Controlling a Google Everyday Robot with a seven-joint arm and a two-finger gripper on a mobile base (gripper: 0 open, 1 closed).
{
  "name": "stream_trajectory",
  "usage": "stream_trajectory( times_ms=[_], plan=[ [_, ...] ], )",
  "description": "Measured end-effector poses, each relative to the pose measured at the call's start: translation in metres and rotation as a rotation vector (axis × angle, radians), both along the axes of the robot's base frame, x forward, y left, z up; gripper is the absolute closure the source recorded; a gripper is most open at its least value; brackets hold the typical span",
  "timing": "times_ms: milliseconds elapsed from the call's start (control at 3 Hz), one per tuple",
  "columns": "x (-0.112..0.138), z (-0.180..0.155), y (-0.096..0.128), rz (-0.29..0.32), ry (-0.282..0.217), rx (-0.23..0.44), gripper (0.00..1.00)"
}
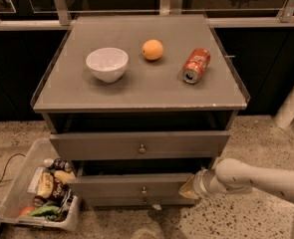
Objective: Close middle drawer
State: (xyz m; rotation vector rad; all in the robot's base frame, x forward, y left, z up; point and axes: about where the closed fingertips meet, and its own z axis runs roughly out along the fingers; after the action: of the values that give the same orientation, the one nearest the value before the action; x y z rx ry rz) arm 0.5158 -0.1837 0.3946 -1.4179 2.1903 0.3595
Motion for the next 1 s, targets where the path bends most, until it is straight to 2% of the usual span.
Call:
stream_trajectory(
  times_ms=[333, 1000],
  plan=[
    [-0.0024, 0.0, 0.0001, 0.0, 0.0, 0.0, 0.81],
    [-0.0024, -0.0001, 0.0001, 0.0, 0.0, 0.0, 0.34]
  ],
)
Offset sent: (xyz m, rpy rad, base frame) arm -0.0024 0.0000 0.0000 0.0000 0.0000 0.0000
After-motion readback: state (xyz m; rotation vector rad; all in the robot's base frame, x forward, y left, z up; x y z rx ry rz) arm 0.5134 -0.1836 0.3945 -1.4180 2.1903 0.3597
